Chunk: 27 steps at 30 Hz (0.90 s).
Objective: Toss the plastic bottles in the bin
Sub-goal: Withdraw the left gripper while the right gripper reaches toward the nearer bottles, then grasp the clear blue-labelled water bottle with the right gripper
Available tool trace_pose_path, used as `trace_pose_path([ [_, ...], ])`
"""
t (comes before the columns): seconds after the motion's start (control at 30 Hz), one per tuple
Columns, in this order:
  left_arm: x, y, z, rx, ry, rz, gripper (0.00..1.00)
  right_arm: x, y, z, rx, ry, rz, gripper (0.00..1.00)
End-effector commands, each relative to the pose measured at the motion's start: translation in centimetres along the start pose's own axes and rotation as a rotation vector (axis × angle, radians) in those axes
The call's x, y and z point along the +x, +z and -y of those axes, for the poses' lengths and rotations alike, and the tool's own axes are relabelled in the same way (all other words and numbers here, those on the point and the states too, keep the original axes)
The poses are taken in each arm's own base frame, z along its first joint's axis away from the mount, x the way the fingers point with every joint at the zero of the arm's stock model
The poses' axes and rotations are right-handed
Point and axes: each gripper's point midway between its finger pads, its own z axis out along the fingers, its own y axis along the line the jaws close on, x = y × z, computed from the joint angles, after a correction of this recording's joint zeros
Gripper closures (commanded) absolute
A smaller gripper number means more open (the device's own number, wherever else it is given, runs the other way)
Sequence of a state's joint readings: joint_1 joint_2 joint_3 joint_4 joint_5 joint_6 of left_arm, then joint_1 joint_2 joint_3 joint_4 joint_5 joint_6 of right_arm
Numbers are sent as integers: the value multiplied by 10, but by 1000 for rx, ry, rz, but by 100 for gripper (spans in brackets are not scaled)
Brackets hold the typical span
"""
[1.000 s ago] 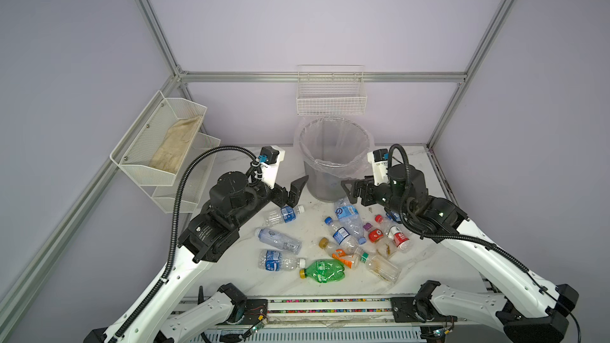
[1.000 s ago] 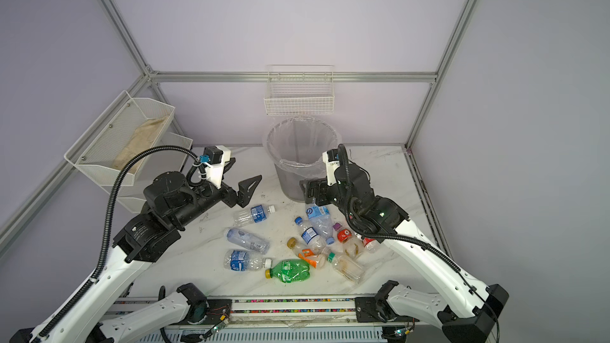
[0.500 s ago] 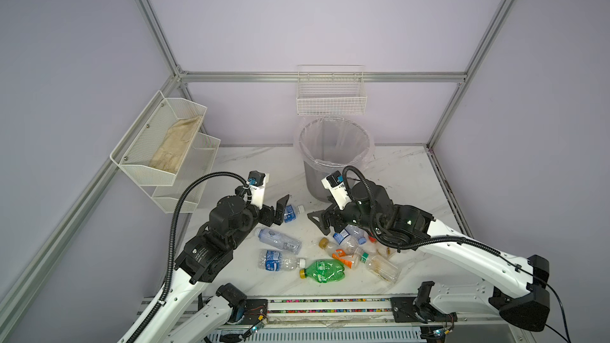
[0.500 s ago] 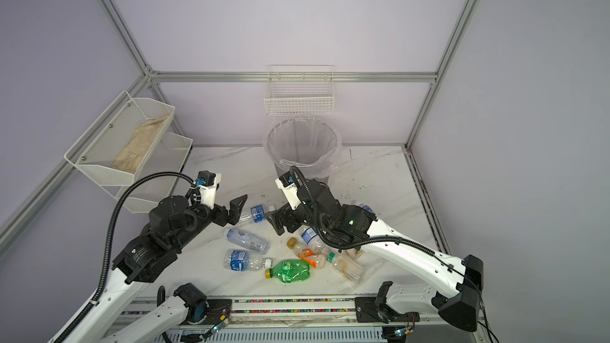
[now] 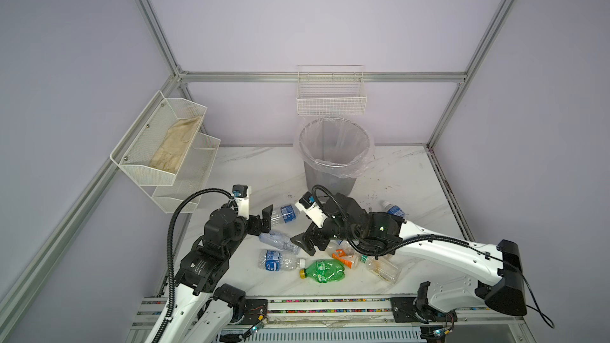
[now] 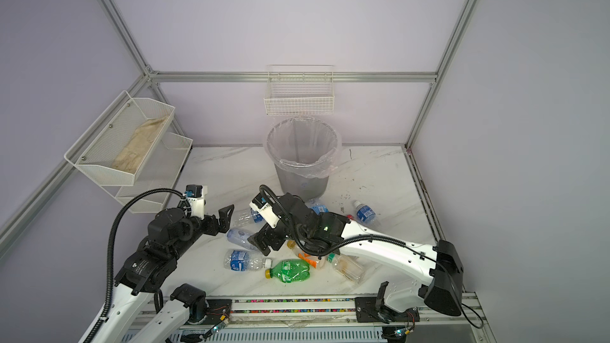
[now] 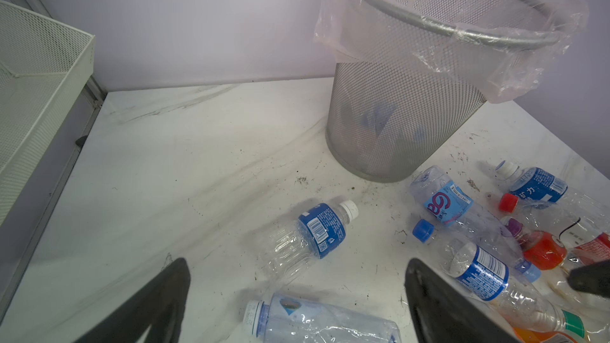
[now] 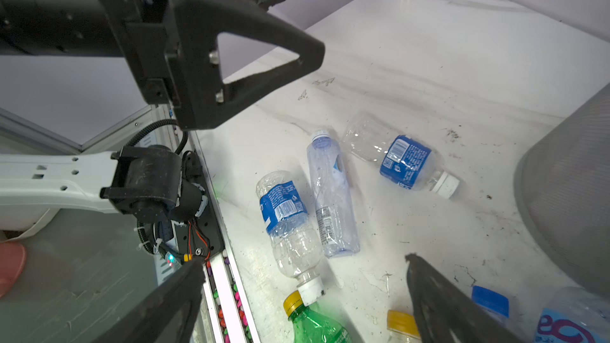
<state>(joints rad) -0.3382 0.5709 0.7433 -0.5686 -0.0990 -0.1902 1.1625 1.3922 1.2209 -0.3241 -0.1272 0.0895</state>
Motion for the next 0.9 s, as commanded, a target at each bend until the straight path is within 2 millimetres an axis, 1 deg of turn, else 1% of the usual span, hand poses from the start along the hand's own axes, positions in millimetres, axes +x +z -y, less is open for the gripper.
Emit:
trace_pose_path([
  [0.0, 13, 2, 0, 20, -24, 2, 0, 1, 7, -19, -68, -74, 3, 3],
  [0.07, 13, -1, -1, 16, -25, 8, 0, 9, 17, -25, -90, -91, -25, 3],
  [0.33, 10, -9, -9, -22, -28, 42, 0, 44, 60, -34, -92, -148, -154, 4],
  [0.5, 8, -14, -16, -62, -31, 60, 0, 67, 87, -30, -66, -174, -239, 7],
  [0.6, 8, -16, -22, -93, -62, 69, 0, 80, 101, -29, -43, -194, -287, 8],
  [0.67, 7, -17, -24, -103, -64, 72, 0, 86, 110, -28, -20, -206, -305, 8],
  [0.87, 7, -17, -25, -107, -66, 75, 0, 99, 128, -26, 13, -230, -341, 11],
])
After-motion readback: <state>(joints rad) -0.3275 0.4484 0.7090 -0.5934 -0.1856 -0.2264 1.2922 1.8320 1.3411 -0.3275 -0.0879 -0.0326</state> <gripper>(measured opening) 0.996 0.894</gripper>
